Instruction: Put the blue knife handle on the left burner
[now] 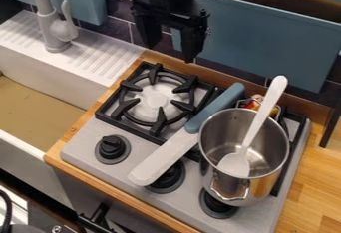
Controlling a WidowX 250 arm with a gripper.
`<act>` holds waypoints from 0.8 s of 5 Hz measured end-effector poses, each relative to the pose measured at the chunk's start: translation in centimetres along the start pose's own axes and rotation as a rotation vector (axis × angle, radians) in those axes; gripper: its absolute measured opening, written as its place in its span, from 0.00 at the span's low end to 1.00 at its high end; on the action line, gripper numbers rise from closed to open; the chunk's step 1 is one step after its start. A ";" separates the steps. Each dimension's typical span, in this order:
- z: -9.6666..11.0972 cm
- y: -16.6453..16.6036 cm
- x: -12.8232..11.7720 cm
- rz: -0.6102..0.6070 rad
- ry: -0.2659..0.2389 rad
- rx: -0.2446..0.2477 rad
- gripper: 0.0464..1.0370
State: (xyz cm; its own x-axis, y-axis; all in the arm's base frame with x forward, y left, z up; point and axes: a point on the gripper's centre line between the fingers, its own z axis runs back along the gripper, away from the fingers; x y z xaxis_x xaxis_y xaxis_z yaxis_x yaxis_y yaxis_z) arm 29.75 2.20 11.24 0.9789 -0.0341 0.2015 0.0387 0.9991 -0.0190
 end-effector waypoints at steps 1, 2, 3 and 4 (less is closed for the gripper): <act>-0.8 0.0 -0.4 0.006 0.030 -0.004 0.96; -2.3 0.1 0.2 0.042 0.048 0.002 0.96; -3.1 0.4 1.7 0.061 0.052 -0.003 0.96; -3.6 0.5 2.5 0.068 0.054 -0.018 0.96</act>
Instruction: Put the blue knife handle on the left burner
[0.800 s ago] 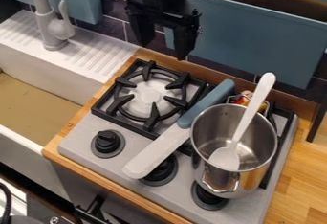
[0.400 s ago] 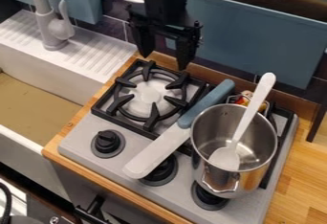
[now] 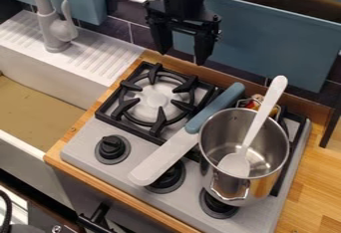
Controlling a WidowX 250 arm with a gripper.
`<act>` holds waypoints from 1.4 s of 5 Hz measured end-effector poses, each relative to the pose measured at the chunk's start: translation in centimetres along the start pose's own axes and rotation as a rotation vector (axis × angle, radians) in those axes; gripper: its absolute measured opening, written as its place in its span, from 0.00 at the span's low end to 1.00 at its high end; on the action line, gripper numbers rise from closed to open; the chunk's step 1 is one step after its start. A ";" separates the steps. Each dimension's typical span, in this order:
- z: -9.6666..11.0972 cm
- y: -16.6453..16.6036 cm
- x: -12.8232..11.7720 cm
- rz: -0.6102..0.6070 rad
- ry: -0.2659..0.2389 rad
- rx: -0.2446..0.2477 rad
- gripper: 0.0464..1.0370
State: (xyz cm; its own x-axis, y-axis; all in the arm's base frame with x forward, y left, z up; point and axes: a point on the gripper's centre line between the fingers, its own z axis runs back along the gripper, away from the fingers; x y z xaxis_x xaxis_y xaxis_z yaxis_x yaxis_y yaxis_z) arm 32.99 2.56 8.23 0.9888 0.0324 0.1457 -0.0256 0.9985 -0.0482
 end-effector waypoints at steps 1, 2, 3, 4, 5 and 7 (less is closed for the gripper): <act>-0.5 -0.2 0.4 0.003 -0.015 -0.017 0.96; -1.9 -0.7 -0.7 -0.002 -0.010 -0.046 0.96; -2.6 -1.3 -1.0 -0.019 -0.029 -0.048 0.96; -4.1 -1.4 -0.8 -0.012 -0.030 -0.031 0.96; -4.9 -2.0 -0.9 0.008 -0.004 -0.047 0.96; -5.3 -3.0 -1.1 -0.006 0.010 -0.075 0.96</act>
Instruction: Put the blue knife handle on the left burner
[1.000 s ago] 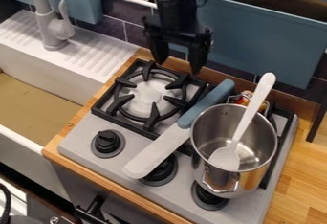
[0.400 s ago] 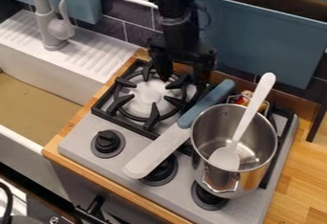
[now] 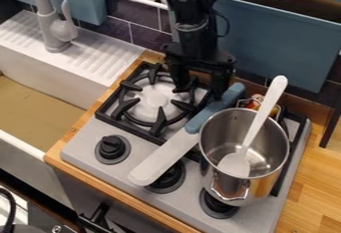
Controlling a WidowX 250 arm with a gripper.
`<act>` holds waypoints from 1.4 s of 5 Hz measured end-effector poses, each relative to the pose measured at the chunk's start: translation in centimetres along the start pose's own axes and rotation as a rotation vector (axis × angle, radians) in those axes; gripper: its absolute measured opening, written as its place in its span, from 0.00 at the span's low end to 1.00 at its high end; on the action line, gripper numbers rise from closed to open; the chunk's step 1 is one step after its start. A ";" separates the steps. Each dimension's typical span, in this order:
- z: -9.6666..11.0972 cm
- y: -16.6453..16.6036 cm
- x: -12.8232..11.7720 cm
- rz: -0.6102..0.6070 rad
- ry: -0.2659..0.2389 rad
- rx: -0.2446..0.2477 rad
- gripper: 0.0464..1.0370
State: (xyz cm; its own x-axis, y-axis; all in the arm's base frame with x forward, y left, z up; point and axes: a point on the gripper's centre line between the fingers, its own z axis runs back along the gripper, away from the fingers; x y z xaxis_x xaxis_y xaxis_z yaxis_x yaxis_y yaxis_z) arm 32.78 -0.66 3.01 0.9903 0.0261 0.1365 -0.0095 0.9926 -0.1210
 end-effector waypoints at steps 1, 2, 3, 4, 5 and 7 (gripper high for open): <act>-0.2 -0.3 -0.3 0.003 0.007 -0.001 0.96; -1.1 -0.6 -0.3 -0.010 0.002 0.022 0.96; -1.3 -0.6 -0.2 -0.023 -0.009 0.022 0.96; -1.5 -0.5 0.0 -0.008 -0.015 0.034 0.96; -2.2 -0.4 -0.2 -0.012 -0.004 0.043 0.96; -2.9 0.0 -0.4 -0.006 -0.002 0.077 0.96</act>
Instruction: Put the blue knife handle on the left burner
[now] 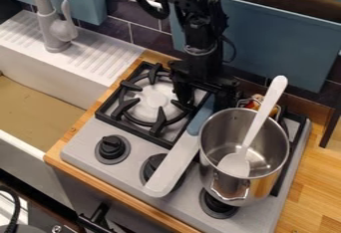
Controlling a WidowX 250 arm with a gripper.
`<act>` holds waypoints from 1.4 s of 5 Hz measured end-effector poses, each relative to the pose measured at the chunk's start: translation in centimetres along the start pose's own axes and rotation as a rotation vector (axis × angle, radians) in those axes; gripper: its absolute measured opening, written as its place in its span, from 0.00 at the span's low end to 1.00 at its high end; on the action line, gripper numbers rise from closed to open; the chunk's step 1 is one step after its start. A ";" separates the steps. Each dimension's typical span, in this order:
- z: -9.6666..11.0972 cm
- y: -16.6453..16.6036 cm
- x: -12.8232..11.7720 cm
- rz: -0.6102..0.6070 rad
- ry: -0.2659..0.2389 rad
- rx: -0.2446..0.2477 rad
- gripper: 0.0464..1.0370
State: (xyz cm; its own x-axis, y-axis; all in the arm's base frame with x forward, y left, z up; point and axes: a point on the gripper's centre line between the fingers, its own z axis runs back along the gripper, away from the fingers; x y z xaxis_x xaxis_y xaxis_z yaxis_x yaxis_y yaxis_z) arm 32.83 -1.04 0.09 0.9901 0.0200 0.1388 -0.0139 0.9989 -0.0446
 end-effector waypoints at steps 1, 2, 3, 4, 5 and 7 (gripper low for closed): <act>0.0 0.1 0.1 -0.002 -0.004 0.009 0.92; -0.1 0.2 -0.1 -0.009 -0.006 0.014 0.64; -0.1 0.2 -0.4 -0.022 0.018 0.006 0.36; 0.1 0.9 -0.5 0.004 0.037 0.001 0.32; 0.3 1.6 -0.2 0.016 0.032 0.012 0.32; 4.2 3.5 1.4 0.057 -0.081 0.033 0.32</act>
State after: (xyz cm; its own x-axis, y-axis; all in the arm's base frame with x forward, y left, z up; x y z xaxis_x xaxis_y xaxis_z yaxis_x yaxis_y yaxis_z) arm 33.55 2.69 4.32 0.9731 0.0786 0.2167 -0.0756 0.9969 -0.0224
